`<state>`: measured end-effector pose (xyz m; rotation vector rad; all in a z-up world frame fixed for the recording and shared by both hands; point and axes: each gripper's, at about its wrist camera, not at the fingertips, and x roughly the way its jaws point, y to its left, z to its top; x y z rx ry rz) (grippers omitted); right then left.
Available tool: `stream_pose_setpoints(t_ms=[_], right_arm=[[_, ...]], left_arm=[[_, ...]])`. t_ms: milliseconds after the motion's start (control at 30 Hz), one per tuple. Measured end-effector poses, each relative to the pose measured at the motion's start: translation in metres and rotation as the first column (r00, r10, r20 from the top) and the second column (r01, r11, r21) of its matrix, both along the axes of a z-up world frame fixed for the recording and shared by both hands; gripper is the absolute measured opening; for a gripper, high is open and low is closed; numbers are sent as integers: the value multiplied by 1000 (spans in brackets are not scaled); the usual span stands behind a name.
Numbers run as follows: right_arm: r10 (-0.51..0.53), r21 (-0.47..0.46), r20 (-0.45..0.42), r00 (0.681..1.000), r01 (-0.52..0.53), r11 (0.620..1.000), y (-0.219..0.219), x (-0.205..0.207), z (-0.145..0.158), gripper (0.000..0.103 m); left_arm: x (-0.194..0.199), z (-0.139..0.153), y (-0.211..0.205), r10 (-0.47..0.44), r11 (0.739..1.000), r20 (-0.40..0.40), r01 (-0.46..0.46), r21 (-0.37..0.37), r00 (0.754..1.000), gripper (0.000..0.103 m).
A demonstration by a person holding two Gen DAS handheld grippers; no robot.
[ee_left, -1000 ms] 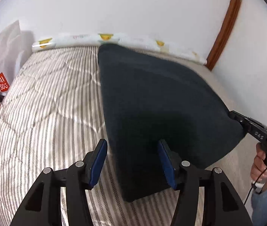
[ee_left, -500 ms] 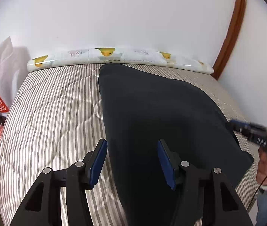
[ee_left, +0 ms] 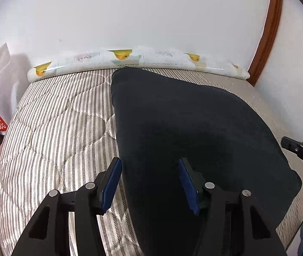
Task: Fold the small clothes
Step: 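Fold the held side over the sweatshirt body with the right gripper, then open the right gripper and release the folded side onto the sweatshirt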
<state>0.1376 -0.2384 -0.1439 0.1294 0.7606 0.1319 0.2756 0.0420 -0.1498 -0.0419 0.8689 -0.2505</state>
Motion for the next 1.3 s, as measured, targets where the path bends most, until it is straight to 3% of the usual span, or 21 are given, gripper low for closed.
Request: stream_pose_setpoints(t_ms=[67, 133, 167, 200, 233, 267, 300, 367, 400, 467, 600, 700, 733, 833, 967, 1033, 1300], right_arm=[[4, 59, -2, 1000, -4, 998, -6, -10, 0, 17], [-15, 89, -11, 1000, 16, 996, -8, -15, -4, 43], [-23, 85, -18, 1000, 24, 996, -6, -15, -9, 44], [-25, 79, -35, 999, 28, 996, -5, -14, -14, 44], [-30, 74, -55, 998, 34, 997, -3, -11, -20, 36], [-24, 68, -63, 998, 28, 997, 0, -9, -25, 27], [-9, 56, -64, 998, 13, 998, 2, -7, -29, 6], [-37, -18, -36, 999, 36, 999, 4, -9, -30, 5], [-83, -77, -38, 996, 80, 994, 3, -9, -30, 0], [-129, -114, -40, 991, 124, 986, -3, -9, -24, 0], [-117, -81, 27, 993, 118, 990, -6, 0, 12, 5], [-39, -61, 12, 999, 40, 997, 10, 24, 22, 29], [-13, -56, -3, 1000, 13, 998, 16, 31, 18, 31], [9, -108, -65, 998, -16, 994, 34, 46, -5, 31], [-93, -169, -132, 987, 70, 983, 31, 59, -32, 30], [-111, -133, -130, 985, 94, 987, 24, 59, -30, 30], [-148, -142, -87, 985, 135, 981, 30, 25, -14, 31]], left_arm=[[-1, 0, 0, 1, 1000, -1, -1, 0, 1000, 52], [-3, 1, -1, 2, 1000, -1, -2, -2, 1000, 52], [-4, 2, -2, 1, 1000, 1, -1, -2, 1000, 52], [-5, 2, -2, 2, 1000, 2, -2, 1, 1000, 52], [-6, 2, -3, 5, 1000, 4, -5, 6, 1000, 52], [-8, 3, -4, 7, 1000, 6, -7, 11, 1000, 52], [-9, 3, -4, 10, 1000, 8, -10, 16, 1000, 52], [-13, 4, -3, 18, 1000, 8, -18, 16, 1000, 52], [-15, 4, -3, 21, 1000, 10, -21, 14, 1000, 52], [-17, 6, 1, 23, 1000, 15, -23, 3, 1000, 52], [-6, 10, 6, 46, 999, 14, -46, 5, 999, 52], [6, 4, 8, 52, 999, -17, -52, -1, 999, 52], [8, 1, 8, 58, 998, -27, -58, -1, 998, 52], [8, -5, 9, 66, 998, -28, -66, 3, 997, 54], [2, -4, 10, 64, 998, -34, -64, -9, 997, 54], [-4, -1, 10, 60, 998, -34, -60, -7, 998, 54], [-34, 9, 6, 54, 999, -27, -54, -6, 998, 54]])
